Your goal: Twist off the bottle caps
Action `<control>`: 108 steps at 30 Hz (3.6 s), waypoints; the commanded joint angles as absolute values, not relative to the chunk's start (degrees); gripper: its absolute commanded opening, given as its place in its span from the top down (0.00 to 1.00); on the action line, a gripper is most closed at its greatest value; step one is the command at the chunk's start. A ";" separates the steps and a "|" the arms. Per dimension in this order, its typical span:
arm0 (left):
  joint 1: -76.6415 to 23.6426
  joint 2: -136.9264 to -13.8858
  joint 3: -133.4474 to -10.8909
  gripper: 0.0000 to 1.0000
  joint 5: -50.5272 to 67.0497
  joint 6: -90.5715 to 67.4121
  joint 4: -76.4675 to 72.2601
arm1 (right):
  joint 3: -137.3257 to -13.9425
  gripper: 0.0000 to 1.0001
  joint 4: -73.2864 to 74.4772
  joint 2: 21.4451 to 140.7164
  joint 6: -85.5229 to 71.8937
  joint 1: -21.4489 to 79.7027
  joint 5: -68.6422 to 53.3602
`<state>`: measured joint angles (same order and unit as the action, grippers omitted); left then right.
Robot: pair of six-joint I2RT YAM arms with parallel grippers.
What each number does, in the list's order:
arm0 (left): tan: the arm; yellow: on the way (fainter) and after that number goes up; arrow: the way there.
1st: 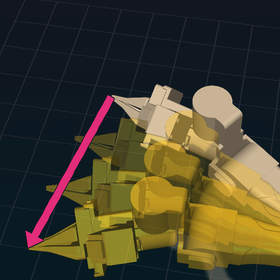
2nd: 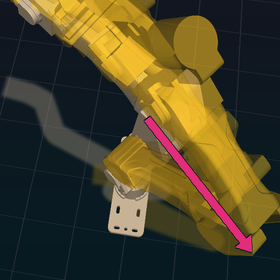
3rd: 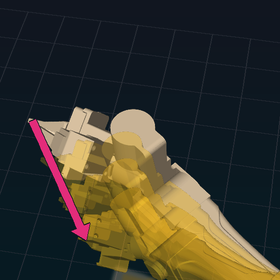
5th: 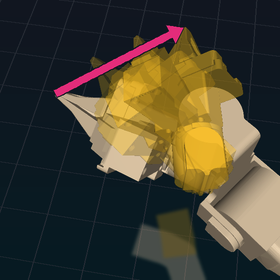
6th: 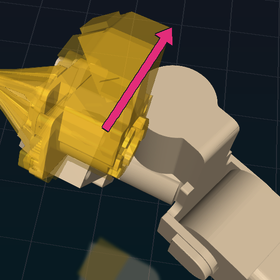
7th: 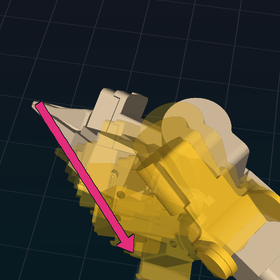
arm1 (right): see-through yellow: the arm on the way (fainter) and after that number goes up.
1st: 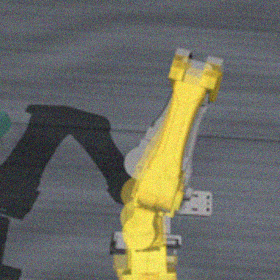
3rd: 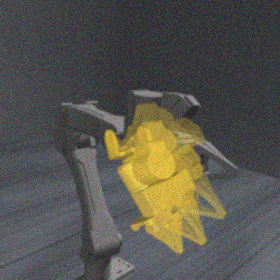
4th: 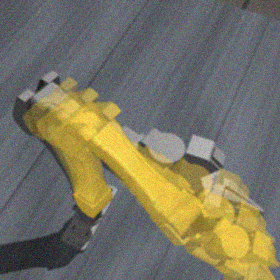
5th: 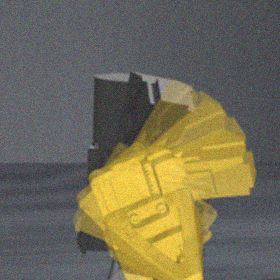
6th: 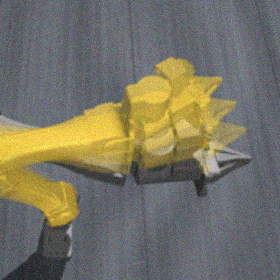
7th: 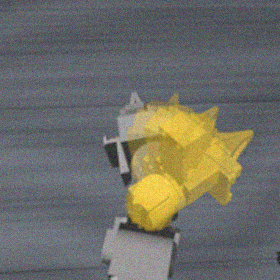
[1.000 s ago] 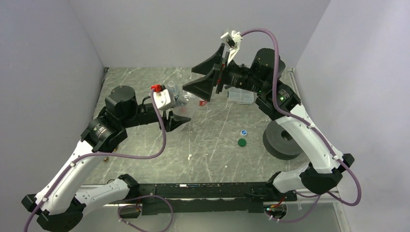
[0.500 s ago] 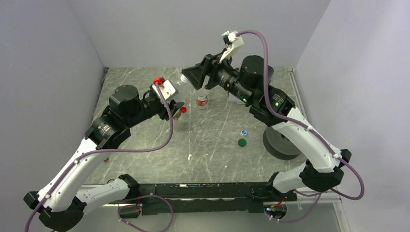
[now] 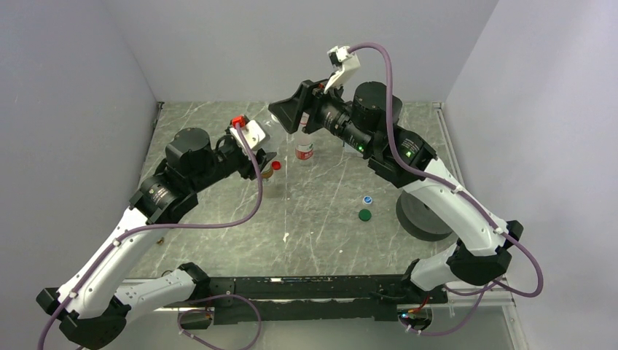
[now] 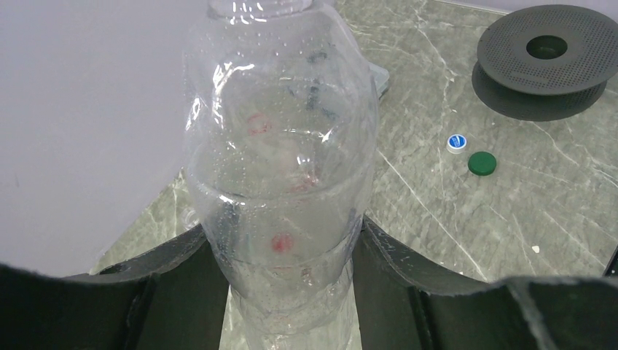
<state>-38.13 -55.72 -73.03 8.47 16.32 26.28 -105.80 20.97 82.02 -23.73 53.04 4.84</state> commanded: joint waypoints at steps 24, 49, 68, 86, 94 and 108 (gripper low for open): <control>-38.32 -55.37 -72.77 0.83 7.31 15.93 22.19 | -105.39 0.60 19.42 82.13 -25.00 53.26 2.17; -38.31 -54.49 -76.73 0.84 47.18 7.30 28.86 | -97.77 0.95 6.63 73.08 -17.11 45.08 -46.65; -38.32 -54.31 -72.21 0.85 18.01 15.44 26.39 | -105.57 0.03 22.56 75.97 -19.32 47.01 -6.56; -38.32 -54.76 -70.98 0.84 8.48 15.29 24.10 | -108.50 0.49 25.05 83.02 -22.21 51.15 -1.61; -38.32 -54.76 -70.78 0.84 9.77 14.73 24.35 | -106.53 0.86 22.90 81.50 -21.88 51.16 -1.49; -38.27 -54.37 -74.75 0.86 47.46 10.42 29.58 | -102.29 0.93 14.22 75.27 -10.17 49.28 -37.30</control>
<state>-37.54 -54.65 -71.70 28.82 11.05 27.81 -103.11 24.14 78.26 -13.28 49.98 -20.86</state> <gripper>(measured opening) 0.573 0.356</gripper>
